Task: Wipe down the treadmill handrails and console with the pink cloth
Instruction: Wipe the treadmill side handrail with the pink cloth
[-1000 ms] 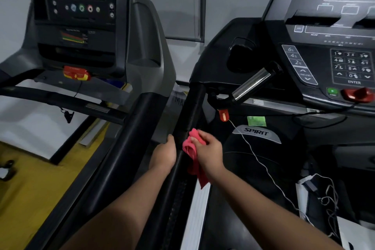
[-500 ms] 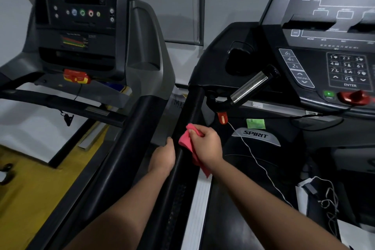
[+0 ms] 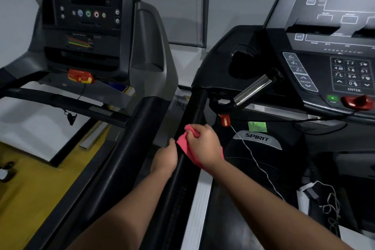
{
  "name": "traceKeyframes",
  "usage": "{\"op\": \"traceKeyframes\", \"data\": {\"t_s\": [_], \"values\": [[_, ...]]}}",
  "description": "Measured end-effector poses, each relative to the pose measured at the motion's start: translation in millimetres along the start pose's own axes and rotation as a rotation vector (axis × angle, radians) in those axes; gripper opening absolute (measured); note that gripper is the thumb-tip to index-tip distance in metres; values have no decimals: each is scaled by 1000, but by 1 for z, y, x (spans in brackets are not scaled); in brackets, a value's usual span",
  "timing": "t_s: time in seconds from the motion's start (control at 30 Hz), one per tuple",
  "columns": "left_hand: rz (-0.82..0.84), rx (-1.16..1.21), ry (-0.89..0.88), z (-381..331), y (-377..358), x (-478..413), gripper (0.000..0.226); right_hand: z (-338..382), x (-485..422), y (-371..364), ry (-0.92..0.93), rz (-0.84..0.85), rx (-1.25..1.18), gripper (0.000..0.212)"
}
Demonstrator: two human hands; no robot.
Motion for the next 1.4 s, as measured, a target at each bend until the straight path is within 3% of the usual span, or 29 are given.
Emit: {"op": "traceKeyframes", "data": {"t_s": [0.17, 0.37, 0.57, 0.77, 0.93, 1.0, 1.1, 1.23, 1.3, 1.4], "values": [[16, 54, -1, 3, -4, -5, 65, -4, 28, -6, 67, 97, 77, 26], [-1, 42, -1, 1, -1, -2, 62, -1, 4, -5, 22, 26, 29, 28], [13, 52, 16, 3, -4, -3, 64, -11, 35, -9, 117, 63, 1, 26], [-18, -4, -2, -1, 1, 0, 66, -5, -3, -2, -6, -7, -31, 27], [9, 69, 0, 3, -4, -5, 66, -7, 31, -19, 72, 6, -66, 23], [6, 51, 5, 3, -3, -4, 67, -23, 42, -21, -12, -24, -239, 15], [9, 18, 19, 3, -2, -2, 68, -50, 41, -31, -284, -38, -440, 5], [10, 8, 30, 3, -3, -2, 66, -68, 25, -56, -645, -63, -930, 14], [0, 5, 34, 2, -1, -1, 64, -69, 18, -62, -733, 17, -972, 13], [-2, 15, 37, 1, 0, 1, 62, -61, 22, -73, -816, 170, -1006, 29]]}}
Point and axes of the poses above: each hand's wrist, its own x-axis away from the middle knuckle, its own y-axis out of the back of the hand, z = x × y, the point moved 7 cm from there along -x, towards the middle knuckle
